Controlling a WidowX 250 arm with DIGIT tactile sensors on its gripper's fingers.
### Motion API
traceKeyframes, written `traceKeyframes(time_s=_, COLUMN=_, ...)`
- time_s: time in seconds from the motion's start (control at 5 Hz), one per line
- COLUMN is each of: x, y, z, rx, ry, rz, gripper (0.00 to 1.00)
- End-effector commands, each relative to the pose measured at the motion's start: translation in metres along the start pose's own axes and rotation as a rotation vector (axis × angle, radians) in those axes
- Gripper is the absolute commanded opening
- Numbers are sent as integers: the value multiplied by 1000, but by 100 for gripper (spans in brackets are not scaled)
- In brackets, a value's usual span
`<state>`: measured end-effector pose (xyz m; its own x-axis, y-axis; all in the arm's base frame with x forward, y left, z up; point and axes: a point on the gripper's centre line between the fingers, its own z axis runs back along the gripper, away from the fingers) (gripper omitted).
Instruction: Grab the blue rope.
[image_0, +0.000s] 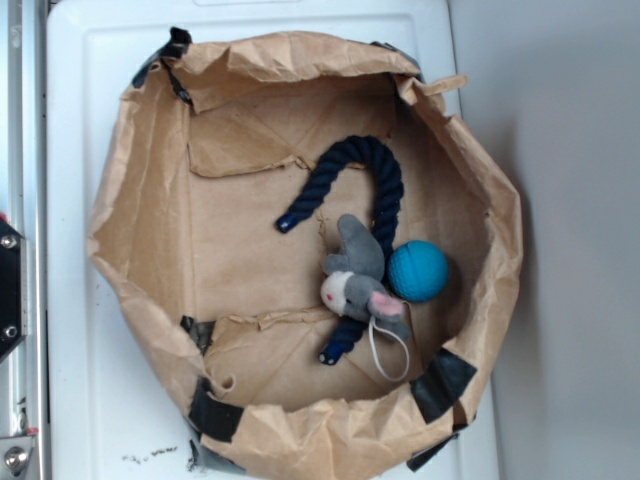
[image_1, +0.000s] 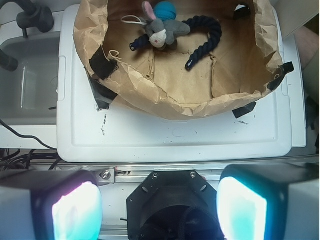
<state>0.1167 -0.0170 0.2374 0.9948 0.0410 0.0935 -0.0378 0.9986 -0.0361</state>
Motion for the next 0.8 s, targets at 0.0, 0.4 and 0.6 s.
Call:
traceKeyframes(time_s=0.0, x=0, y=0, z=0, rx=0, ry=0, rz=0, gripper=100)
traceKeyframes(time_s=0.4, x=68, y=-2, z=-20, rx=13, ry=-23, rz=33, gripper=100)
traceKeyframes(time_s=0.6, x=90, y=4, z=-37, rx=43, ry=-12, rz=61, gripper=100)
